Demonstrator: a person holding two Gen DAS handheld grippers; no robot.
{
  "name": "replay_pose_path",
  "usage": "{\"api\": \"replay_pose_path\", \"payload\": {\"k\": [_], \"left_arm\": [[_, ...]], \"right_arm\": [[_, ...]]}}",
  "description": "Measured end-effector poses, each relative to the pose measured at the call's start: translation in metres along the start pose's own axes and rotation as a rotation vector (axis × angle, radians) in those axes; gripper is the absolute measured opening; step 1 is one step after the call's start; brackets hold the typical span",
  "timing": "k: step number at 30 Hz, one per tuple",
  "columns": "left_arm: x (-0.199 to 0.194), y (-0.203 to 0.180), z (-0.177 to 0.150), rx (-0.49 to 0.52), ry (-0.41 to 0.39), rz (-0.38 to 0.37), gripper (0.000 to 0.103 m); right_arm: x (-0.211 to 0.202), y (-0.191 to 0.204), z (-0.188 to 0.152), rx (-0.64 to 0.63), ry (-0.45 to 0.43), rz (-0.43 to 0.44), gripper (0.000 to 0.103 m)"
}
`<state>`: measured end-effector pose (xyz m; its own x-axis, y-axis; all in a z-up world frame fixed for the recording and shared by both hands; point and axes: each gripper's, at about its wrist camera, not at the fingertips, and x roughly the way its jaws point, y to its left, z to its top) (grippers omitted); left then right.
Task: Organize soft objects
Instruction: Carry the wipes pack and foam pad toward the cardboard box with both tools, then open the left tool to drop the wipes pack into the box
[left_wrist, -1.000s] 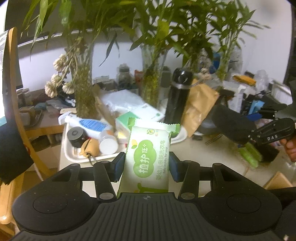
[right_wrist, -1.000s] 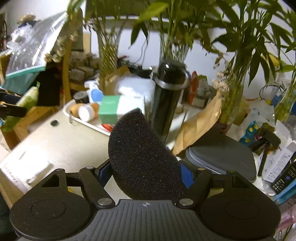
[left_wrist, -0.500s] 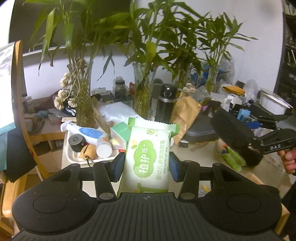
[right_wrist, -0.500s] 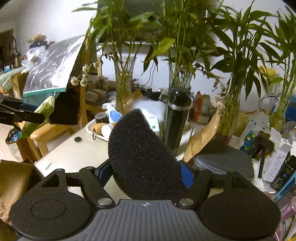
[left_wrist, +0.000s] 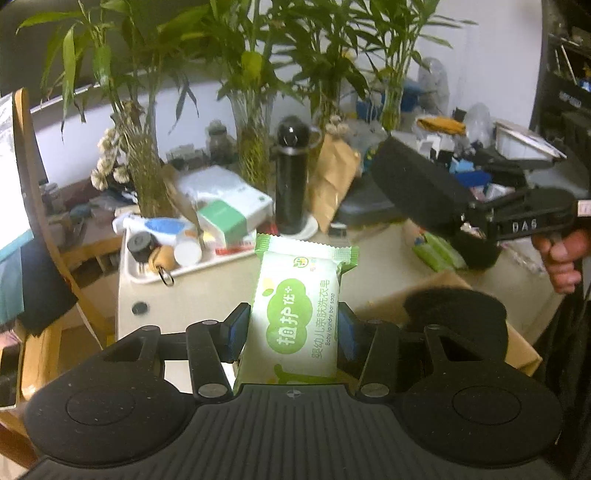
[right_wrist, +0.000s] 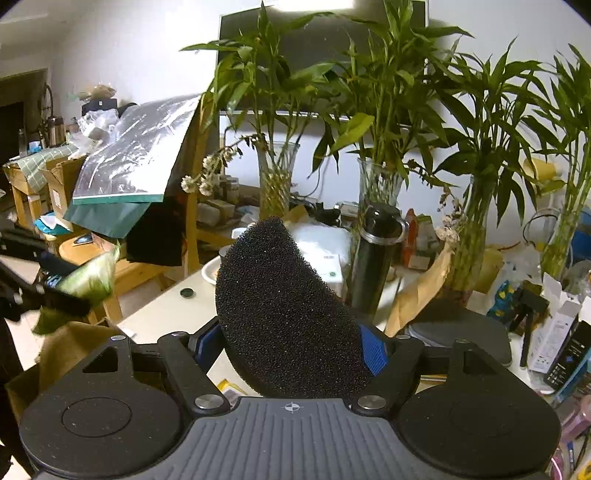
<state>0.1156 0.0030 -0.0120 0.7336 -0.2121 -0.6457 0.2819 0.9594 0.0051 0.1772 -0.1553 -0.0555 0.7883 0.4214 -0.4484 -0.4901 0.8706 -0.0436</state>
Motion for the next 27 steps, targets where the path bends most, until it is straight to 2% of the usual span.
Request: {"api": "replay_pose_path", "payload": {"k": [5,9,10,11,12,13,14,22,27], "left_arm": [[0.0,-0.007,-0.006,-0.028,0.048,-0.013,0.048],[0.005,-0.007,-0.013,-0.101,0.104,-0.039,0.049],[0.003,-0.007,-0.016,-0.119,0.096,-0.05,0.049],[0.001,-0.008,-0.018,-0.126,0.085,-0.064,0.054],[-0.004,-0.008,-0.02,-0.13,0.067,-0.079,0.06],[-0.007,-0.009,-0.022,-0.132,0.05,-0.079,0.071],[-0.012,-0.01,-0.024,-0.136,0.027,-0.068,0.074],[-0.033,0.005,-0.037,-0.219,-0.044,-0.004,0.074],[-0.041,0.013,-0.05,-0.257,-0.072,0.0,0.074]], "right_arm": [[-0.01,0.005,-0.002,0.002,-0.012,0.008,0.077],[-0.019,0.007,-0.004,0.01,-0.024,0.009,0.077],[-0.021,0.008,-0.005,0.013,-0.028,0.01,0.077],[-0.023,0.008,-0.006,0.016,-0.031,0.011,0.077],[-0.025,0.009,-0.007,0.02,-0.034,0.012,0.077],[-0.028,0.009,-0.008,0.023,-0.035,0.012,0.077],[-0.029,0.009,-0.008,0.024,-0.036,0.013,0.077],[-0.045,0.02,-0.018,0.023,-0.051,0.041,0.077],[-0.052,0.029,-0.023,0.009,-0.056,0.071,0.077]]}}
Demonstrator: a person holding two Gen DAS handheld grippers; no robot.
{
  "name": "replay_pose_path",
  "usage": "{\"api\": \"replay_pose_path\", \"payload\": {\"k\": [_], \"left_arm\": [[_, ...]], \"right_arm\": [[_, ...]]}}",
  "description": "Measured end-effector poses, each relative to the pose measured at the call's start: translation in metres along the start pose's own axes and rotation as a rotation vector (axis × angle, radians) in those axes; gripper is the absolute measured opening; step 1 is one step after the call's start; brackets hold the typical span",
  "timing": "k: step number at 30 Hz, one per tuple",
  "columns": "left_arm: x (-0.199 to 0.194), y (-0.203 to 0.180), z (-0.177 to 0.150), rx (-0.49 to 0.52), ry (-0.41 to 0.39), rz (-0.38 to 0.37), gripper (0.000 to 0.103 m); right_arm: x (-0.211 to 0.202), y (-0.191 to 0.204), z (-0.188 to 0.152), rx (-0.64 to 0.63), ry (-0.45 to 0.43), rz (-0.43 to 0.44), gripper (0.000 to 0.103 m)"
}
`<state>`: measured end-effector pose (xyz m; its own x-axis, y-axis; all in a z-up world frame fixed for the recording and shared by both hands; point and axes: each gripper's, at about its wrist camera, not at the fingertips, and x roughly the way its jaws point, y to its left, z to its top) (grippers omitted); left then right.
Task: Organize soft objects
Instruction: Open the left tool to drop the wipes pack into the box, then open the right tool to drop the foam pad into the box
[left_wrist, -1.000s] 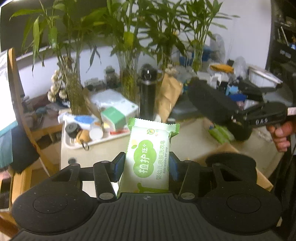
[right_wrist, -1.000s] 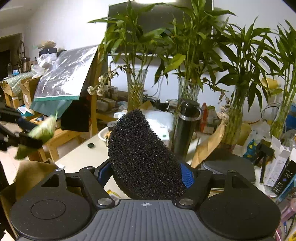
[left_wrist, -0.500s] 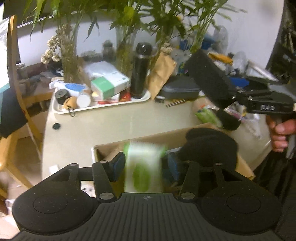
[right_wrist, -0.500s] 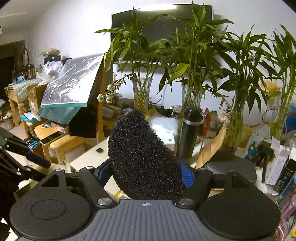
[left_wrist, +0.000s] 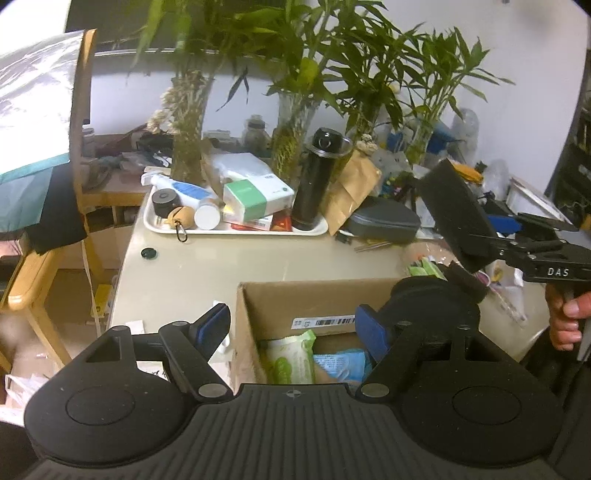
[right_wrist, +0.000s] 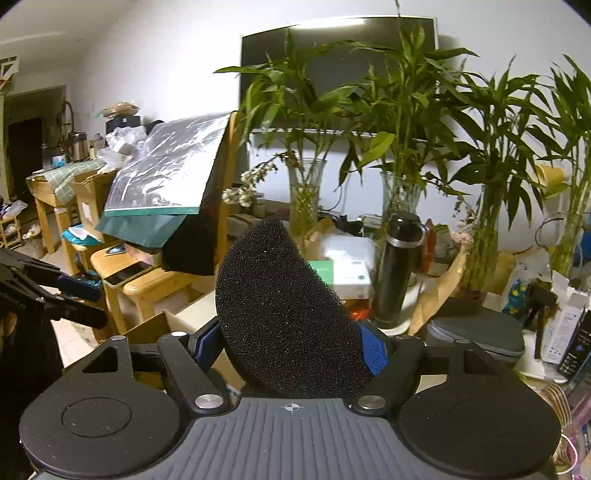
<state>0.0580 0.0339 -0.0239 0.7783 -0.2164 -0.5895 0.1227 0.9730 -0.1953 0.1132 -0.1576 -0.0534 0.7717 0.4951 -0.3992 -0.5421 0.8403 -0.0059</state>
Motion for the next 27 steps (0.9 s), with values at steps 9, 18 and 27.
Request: {"api": "replay_pose_path", "payload": {"k": [9,18,27], "left_arm": [[-0.006,0.007,-0.01,0.011,0.003,0.024,0.074],[-0.026,0.015,-0.017,0.005,-0.025,0.037,0.074],[-0.038,0.018,-0.023,0.021,-0.05,0.062,0.074]], "right_arm": [[0.0,0.01,0.008,0.031,0.027,-0.015,0.078],[0.003,0.079,0.02,-0.073,0.147,-0.047,0.078],[0.028,0.125,0.018,-0.132,0.218,-0.042,0.082]]}}
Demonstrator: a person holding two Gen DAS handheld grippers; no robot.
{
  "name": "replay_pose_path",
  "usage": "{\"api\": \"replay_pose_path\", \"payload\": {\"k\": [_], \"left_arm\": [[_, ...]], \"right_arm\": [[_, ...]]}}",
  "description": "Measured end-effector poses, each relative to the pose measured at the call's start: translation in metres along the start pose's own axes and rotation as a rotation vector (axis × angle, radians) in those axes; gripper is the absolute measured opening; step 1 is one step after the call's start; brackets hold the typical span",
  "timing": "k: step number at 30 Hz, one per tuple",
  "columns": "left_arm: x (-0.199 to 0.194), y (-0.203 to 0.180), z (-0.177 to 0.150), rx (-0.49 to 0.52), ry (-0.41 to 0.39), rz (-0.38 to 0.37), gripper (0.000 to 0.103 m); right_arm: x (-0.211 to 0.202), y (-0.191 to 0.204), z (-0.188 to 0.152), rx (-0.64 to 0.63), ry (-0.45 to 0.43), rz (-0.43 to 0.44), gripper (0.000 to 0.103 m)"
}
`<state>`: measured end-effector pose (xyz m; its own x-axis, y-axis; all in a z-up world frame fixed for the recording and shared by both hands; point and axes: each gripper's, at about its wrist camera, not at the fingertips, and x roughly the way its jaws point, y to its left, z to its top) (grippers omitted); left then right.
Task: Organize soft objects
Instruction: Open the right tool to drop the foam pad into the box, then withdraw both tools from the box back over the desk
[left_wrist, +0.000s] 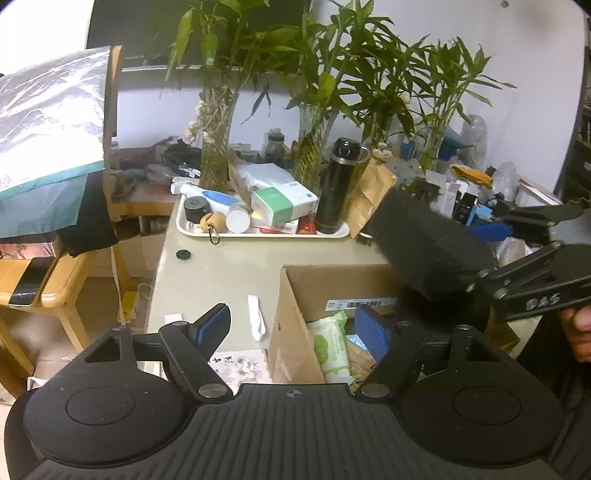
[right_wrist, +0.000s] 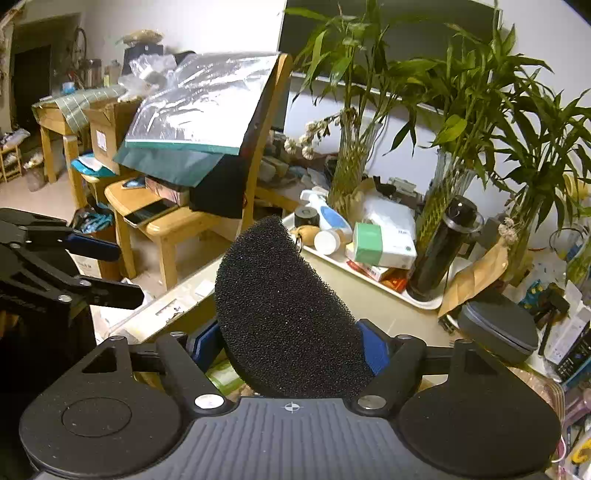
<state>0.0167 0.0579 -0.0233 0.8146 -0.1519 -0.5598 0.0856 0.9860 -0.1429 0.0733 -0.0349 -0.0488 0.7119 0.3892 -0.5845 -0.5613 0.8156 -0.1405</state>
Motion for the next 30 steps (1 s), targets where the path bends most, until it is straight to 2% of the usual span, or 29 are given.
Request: {"api": "replay_pose_path", "payload": {"k": [4,5,8,13,20,26,30], "left_arm": [[-0.002,0.003,-0.002,-0.016,-0.003,0.014,0.074],[-0.003,0.004,-0.003,-0.018,-0.005,0.017,0.074],[-0.004,0.006,-0.006,-0.014,-0.012,0.027,0.074],[0.0,0.011,-0.007,-0.024,0.006,0.043,0.074],[0.007,0.014,0.004,-0.061,0.049,0.038,0.074],[0.007,0.003,0.018,-0.009,0.036,0.031,0.074],[0.006,-0.004,0.023,-0.017,0.016,0.016,0.074]], "right_arm": [[0.02,0.013,-0.002,-0.037,0.046,0.009,0.091],[0.023,0.016,-0.004,-0.047,0.051,0.013,0.097],[0.022,0.022,-0.005,-0.062,0.032,0.007,0.103],[0.014,0.016,0.001,-0.039,-0.011,-0.025,0.103],[0.002,-0.011,0.02,0.042,-0.053,-0.056,0.103],[-0.017,-0.04,0.04,0.089,-0.073,-0.112,0.103],[-0.033,-0.056,0.049,0.109,-0.076,-0.124,0.103]]}}
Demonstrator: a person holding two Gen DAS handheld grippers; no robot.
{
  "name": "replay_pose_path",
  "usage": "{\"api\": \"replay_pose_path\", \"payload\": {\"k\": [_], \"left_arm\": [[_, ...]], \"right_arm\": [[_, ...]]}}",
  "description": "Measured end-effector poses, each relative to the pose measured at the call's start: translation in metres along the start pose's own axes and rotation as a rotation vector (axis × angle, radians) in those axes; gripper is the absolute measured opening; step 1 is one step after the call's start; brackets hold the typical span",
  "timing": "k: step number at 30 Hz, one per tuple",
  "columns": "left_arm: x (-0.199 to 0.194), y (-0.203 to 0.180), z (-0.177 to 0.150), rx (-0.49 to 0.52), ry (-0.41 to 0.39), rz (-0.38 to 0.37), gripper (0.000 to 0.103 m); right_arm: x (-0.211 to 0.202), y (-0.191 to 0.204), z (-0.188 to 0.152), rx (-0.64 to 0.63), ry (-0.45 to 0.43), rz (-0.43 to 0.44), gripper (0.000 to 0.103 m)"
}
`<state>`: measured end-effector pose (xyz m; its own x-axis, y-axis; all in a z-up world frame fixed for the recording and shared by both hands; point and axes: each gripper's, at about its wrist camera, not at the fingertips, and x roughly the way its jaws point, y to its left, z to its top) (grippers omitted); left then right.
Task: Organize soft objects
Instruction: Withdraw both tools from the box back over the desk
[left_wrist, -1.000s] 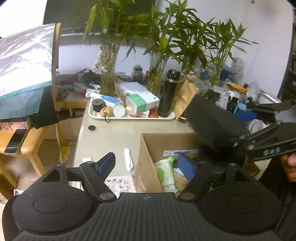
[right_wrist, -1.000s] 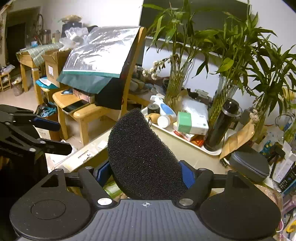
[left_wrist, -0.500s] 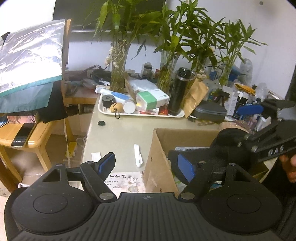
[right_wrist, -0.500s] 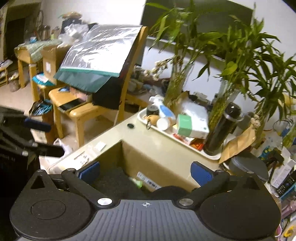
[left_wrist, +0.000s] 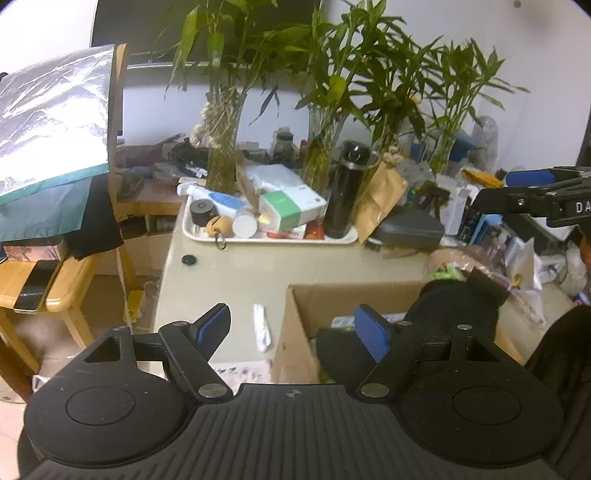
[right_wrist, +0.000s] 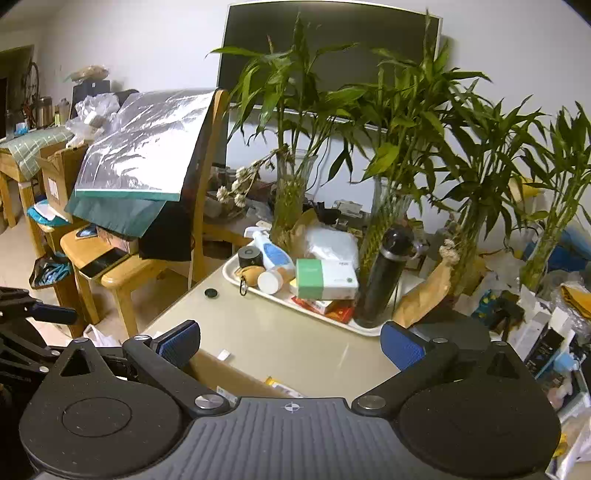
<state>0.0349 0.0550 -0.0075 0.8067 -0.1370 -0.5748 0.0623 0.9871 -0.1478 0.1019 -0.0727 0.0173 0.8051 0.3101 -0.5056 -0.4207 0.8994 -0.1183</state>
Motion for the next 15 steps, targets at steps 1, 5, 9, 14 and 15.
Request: {"api": "replay_pose_path", "payload": {"k": [1,5,9,14,15], "left_arm": [[0.0,-0.003,0.001,0.0,-0.006,-0.007,0.074],[0.004,-0.008,0.002,-0.002,-0.018,-0.025,0.074],[0.007,-0.008,0.003,-0.003,-0.032,-0.036,0.074],[0.006,-0.006,0.005,0.014,-0.056,-0.033,0.074],[0.007,-0.005,0.005,0.012,-0.06,-0.032,0.074]], "right_arm": [[-0.002,-0.003,0.003,-0.005,0.0,-0.001,0.103],[-0.007,-0.01,0.014,-0.029,-0.006,-0.024,0.103],[-0.007,-0.014,0.022,-0.051,-0.022,-0.031,0.103],[-0.004,-0.023,0.019,-0.068,-0.046,-0.023,0.103],[-0.001,-0.026,0.017,-0.071,-0.043,-0.019,0.103]]}}
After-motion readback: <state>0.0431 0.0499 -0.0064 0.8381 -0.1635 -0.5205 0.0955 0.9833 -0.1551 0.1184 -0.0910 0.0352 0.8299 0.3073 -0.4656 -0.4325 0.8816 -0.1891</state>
